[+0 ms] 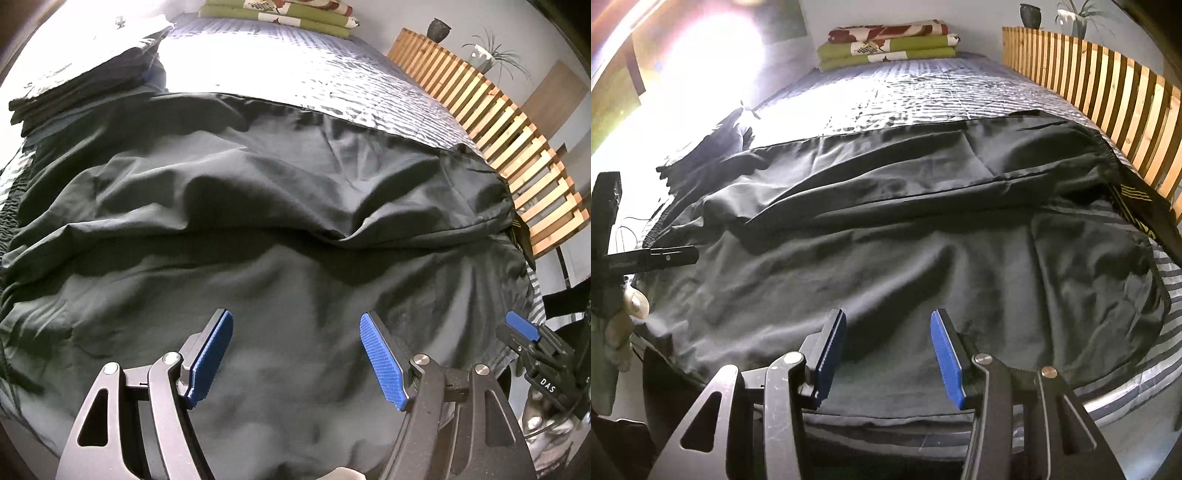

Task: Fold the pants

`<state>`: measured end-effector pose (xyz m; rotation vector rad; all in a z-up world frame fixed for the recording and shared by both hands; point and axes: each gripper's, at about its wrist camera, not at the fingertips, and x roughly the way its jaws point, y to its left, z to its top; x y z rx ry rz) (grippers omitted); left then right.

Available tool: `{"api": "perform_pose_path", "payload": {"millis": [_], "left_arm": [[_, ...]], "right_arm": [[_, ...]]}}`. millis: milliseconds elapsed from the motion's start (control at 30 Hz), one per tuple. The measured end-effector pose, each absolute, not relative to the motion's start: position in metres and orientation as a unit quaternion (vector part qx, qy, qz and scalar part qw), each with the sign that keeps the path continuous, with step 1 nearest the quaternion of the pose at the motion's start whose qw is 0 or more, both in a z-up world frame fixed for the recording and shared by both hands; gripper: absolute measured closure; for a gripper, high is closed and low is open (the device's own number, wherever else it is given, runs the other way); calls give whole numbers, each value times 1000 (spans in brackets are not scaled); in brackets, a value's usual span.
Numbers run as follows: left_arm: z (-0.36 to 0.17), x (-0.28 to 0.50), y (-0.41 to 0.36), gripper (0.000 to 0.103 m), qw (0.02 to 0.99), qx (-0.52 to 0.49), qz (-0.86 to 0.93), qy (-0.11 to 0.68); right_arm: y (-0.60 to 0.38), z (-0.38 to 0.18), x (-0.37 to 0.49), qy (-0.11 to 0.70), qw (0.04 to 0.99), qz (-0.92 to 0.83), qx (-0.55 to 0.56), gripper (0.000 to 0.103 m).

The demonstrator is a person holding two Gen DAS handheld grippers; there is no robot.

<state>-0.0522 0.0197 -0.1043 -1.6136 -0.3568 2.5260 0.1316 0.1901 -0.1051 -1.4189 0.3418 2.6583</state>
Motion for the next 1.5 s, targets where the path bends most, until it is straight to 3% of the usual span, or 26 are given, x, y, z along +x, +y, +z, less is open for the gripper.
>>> {"api": "perform_pose_path", "payload": {"millis": [267, 600, 1000, 1333, 1433, 1500], "left_arm": [[-101, -56, 20, 28, 60, -534, 836, -107], [-86, -88, 47, 28, 95, -518, 849, -39], [-93, -140, 116, 28, 175, -520, 835, 36], [-108, -150, 143, 29, 214, -530, 817, 75], [-111, -151, 152, 33, 226, -531, 812, 84], [-113, -152, 158, 41, 232, -533, 809, 93]], "right_arm": [[194, -106, 131, 111, 57, 875, -468, 59], [263, -81, 120, 96, 103, 881, -452, 59], [411, -60, 82, 178, 189, 861, -438, 55], [484, -95, 43, 270, 223, 810, -470, 50], [504, -97, 46, 296, 238, 803, -460, 50], [519, -99, 48, 326, 239, 796, -452, 50]]}}
